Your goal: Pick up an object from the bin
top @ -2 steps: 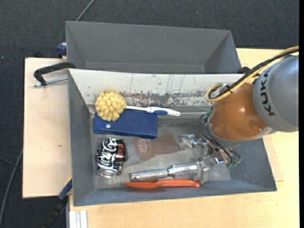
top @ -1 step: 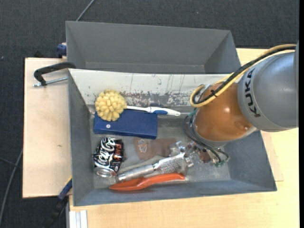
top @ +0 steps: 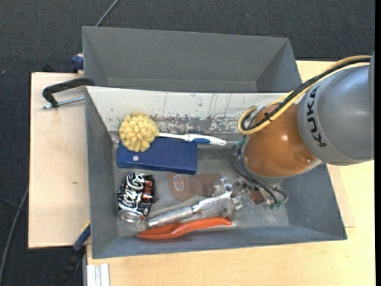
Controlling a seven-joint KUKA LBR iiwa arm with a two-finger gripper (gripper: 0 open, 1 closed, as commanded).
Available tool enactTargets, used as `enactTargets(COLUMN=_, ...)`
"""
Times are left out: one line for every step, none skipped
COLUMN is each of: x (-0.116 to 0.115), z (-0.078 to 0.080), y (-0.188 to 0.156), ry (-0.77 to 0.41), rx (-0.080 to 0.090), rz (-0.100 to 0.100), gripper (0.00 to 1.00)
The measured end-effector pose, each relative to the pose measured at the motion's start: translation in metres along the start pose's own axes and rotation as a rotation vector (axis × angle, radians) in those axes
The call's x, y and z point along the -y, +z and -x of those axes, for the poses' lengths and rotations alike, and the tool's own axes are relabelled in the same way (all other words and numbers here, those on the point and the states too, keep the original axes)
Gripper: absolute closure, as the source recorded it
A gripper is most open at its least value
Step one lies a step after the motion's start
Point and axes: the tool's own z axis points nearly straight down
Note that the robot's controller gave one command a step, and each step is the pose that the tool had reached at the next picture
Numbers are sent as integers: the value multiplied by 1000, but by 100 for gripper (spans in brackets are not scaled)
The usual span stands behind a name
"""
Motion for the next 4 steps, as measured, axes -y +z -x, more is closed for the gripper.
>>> enactTargets(x=0, z=0, y=-2, ry=0, rx=1, rz=0, gripper=100)
enactTargets(x=0, z=0, y=-8, ry=0, rx=2, rz=-1, gripper=100)
enactTargets(x=0, z=0, y=-12, ry=0, rx=4, rz=-1, gripper=100)
enactTargets(x=-1, z=-1, y=-19, ry=0, rx=0, rz=0, gripper=100)
